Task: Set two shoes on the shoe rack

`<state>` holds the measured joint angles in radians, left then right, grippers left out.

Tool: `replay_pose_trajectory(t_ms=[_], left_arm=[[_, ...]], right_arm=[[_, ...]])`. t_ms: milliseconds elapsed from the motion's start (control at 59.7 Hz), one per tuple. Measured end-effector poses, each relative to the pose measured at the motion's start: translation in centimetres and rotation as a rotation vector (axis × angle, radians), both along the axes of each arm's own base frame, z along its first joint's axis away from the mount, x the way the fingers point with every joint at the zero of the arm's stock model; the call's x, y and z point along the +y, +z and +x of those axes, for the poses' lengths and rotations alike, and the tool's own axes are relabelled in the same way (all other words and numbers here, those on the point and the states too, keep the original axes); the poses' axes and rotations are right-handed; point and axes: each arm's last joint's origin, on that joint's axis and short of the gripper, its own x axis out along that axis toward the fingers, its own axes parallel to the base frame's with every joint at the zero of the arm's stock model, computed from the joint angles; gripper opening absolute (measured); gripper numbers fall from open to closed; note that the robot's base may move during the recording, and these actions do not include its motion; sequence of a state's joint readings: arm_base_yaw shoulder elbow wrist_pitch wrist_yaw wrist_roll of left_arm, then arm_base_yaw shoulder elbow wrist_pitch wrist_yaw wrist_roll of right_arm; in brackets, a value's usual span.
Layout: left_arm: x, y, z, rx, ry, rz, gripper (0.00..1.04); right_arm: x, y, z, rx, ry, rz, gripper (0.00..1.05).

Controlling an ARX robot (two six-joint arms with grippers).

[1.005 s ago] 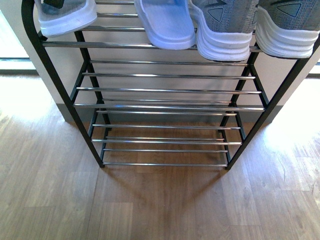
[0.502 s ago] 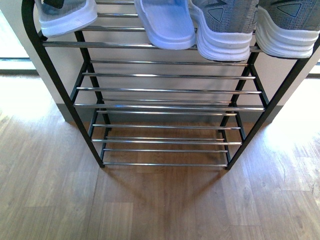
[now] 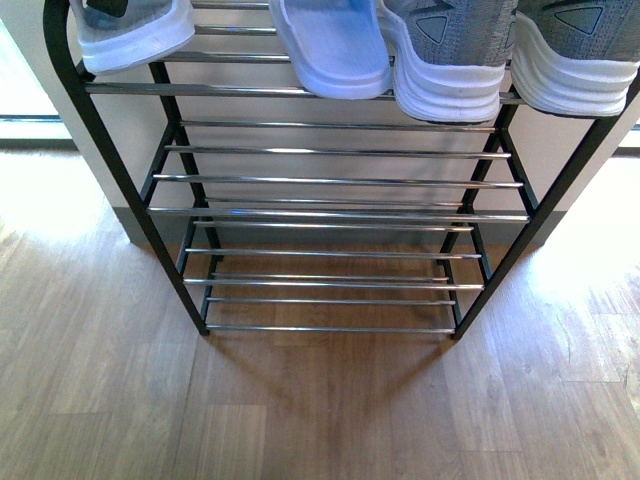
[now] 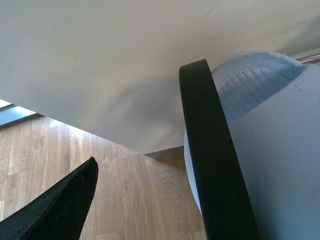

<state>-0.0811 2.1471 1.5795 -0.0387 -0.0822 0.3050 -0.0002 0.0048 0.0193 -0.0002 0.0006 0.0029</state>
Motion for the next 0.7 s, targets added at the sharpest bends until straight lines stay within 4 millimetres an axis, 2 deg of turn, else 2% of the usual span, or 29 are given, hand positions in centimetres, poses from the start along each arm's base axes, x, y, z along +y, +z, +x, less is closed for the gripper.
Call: replay_pose_trajectory(t_ms=[234, 318, 368, 502, 586, 703], left_arm=[[0.0, 0.0, 0.0, -0.007, 0.015, 0.008, 0.95], [-0.7, -0.2, 1.0, -0.163, 0.263, 0.032, 0.95], [-2.1, -0.8, 1.9, -0.182, 0.344, 0.014, 0.95], [-4.1, 0.1, 3.7, -0.194, 0.357, -0.080, 0.95], [-4.4, 1.0, 4.0, -0.213, 0.354, -0.110, 0.95], [-4.5, 0.9, 3.9, -0.215, 0.346, -0.131, 0.95]], right_arm=[[0.0, 0.0, 0.0, 0.000, 0.000, 0.000, 0.96], [0.0, 0.0, 0.0, 0.000, 0.000, 0.000, 0.96], [0.0, 0.0, 0.0, 0.000, 0.000, 0.000, 0.96], [0.0, 0.0, 0.0, 0.000, 0.000, 0.000, 0.96], [0.0, 0.0, 0.0, 0.000, 0.000, 0.000, 0.96], [0.0, 0.0, 0.0, 0.000, 0.000, 0.000, 0.96]])
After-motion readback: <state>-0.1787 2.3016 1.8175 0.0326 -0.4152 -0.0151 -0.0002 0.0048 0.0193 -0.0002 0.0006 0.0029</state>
